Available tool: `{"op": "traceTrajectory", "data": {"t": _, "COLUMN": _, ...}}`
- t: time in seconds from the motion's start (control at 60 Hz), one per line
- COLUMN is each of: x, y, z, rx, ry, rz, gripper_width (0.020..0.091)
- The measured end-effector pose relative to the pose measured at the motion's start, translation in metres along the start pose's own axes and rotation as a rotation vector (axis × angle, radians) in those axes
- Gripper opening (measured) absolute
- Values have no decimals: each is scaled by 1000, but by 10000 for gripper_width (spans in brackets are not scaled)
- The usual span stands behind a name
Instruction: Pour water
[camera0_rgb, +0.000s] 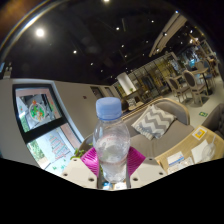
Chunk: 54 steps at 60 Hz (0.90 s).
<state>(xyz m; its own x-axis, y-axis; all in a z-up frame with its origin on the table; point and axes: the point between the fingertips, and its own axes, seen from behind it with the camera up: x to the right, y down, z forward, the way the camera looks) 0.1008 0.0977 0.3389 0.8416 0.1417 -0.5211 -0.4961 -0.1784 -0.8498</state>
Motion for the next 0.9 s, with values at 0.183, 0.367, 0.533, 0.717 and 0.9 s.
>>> {"op": "traceTrajectory", "data": {"t": 0.183, "x": 120, "y": 36, "z": -9, "rx": -93, "ry": 235, "rz": -361, "gripper_width": 323}}
{"op": "traceTrajectory", "data": {"t": 0.367, "x": 200, "y": 113, "z": -18, "rx": -226, "ry": 319, "rz": -458, "gripper_width": 323}}
{"op": "traceTrajectory", "data": {"t": 0.533, "x": 228, "y": 152, "z": -22, "rx": -281, "ry": 328, "rz": -468, "gripper_width": 323}}
{"op": "traceTrajectory", "data": {"t": 0.717, "x": 237, "y": 166, "z": -26, "rx": -266, "ry": 335, "rz": -446, "gripper_width": 346}}
{"op": "traceTrajectory", "data": {"t": 0.9, "x": 239, "y": 167, "z": -30, "rx": -303, "ry": 376, "rz": -410, "gripper_width": 545}}
